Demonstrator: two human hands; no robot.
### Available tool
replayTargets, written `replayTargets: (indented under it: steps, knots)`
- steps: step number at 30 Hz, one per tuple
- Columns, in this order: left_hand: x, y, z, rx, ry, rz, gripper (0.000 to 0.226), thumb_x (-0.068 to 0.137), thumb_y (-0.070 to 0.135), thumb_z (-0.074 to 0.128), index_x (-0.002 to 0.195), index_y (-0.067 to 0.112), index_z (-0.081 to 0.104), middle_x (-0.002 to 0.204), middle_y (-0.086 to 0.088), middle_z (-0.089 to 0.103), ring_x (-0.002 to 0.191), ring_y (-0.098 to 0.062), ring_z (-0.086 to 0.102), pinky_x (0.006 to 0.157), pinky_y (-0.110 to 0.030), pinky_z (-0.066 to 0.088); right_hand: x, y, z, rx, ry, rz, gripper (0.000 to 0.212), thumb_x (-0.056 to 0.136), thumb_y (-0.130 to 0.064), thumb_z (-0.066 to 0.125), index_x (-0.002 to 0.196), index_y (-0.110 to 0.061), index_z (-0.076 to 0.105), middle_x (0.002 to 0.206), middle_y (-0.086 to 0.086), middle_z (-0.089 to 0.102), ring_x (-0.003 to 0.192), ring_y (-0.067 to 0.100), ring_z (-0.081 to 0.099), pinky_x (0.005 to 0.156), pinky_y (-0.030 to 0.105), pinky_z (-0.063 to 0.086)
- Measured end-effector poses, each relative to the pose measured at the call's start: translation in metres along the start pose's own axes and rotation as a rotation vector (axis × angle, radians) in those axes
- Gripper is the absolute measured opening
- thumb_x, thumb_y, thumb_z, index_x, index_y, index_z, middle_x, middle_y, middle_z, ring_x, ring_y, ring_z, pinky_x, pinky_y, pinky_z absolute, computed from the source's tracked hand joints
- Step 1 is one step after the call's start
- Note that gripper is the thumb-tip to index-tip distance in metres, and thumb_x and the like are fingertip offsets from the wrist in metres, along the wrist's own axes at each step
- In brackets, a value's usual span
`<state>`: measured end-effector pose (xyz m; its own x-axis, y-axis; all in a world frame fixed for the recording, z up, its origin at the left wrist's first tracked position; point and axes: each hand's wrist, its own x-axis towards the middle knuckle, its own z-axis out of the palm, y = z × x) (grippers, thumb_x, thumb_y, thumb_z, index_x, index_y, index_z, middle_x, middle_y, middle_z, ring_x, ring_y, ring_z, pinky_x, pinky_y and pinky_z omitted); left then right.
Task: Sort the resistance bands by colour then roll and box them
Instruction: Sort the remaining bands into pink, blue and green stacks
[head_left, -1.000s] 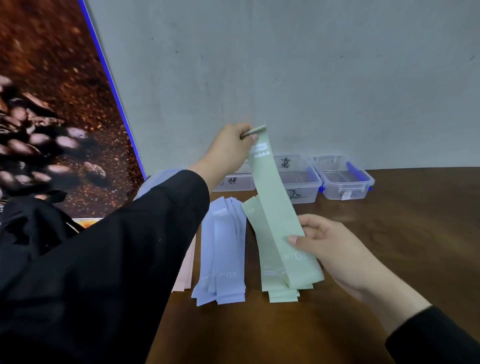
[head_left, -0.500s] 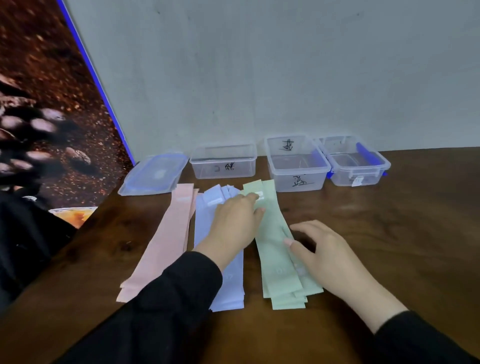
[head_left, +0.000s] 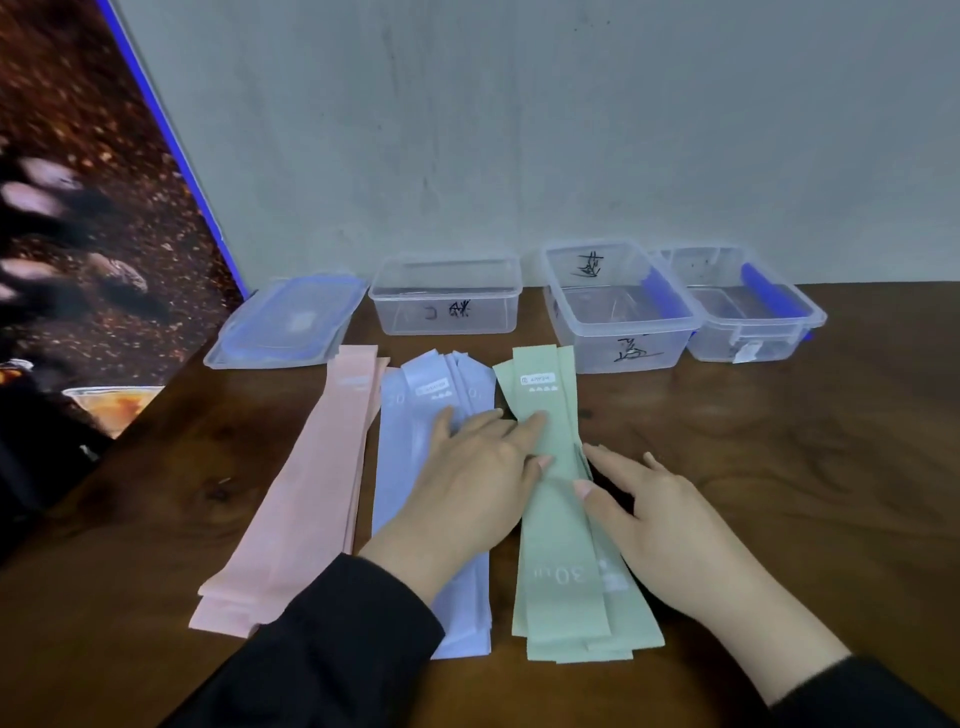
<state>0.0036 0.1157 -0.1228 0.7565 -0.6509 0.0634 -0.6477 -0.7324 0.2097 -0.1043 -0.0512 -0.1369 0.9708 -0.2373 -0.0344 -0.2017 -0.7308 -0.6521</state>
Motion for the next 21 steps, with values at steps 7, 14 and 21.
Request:
replayTargets:
  steps: [7, 14, 21]
  knots:
    - [-0.006, -0.002, -0.015, 0.018, 0.030, -0.038, 0.049, 0.105, 0.036, 0.040, 0.152, 0.031, 0.033, 0.145, 0.008, 0.049, 0.142, -0.013, 0.032, 0.121, -0.050, -0.002, -0.002, -0.008, -0.009, -0.046, 0.065, -0.031, 0.053, 0.099, -0.054, 0.047, 0.150, -0.042, 0.042, 0.142, -0.025, 0.049, 0.145, -0.001, 0.019, 0.118, 0.020, 0.014]
    - [-0.037, -0.016, -0.025, 0.132, -0.070, -0.169, 0.068, 0.098, 0.053, 0.046, 0.156, 0.032, 0.018, 0.164, 0.003, 0.011, 0.151, -0.021, 0.007, 0.116, -0.057, 0.022, -0.003, -0.013, -0.013, -0.035, 0.042, -0.049, 0.045, 0.101, -0.049, 0.048, 0.145, -0.041, 0.048, 0.133, -0.037, 0.037, 0.118, -0.017, 0.017, 0.105, 0.009, 0.010]
    - [-0.036, -0.024, -0.025, 0.037, -0.119, -0.077, 0.068, 0.098, 0.035, 0.049, 0.158, 0.029, 0.018, 0.166, 0.003, 0.011, 0.152, -0.020, 0.007, 0.117, -0.052, 0.030, -0.009, -0.018, -0.012, -0.016, 0.063, -0.075, 0.041, 0.101, -0.044, 0.052, 0.142, -0.038, 0.053, 0.129, -0.037, 0.037, 0.119, -0.015, 0.022, 0.110, 0.013, 0.013]
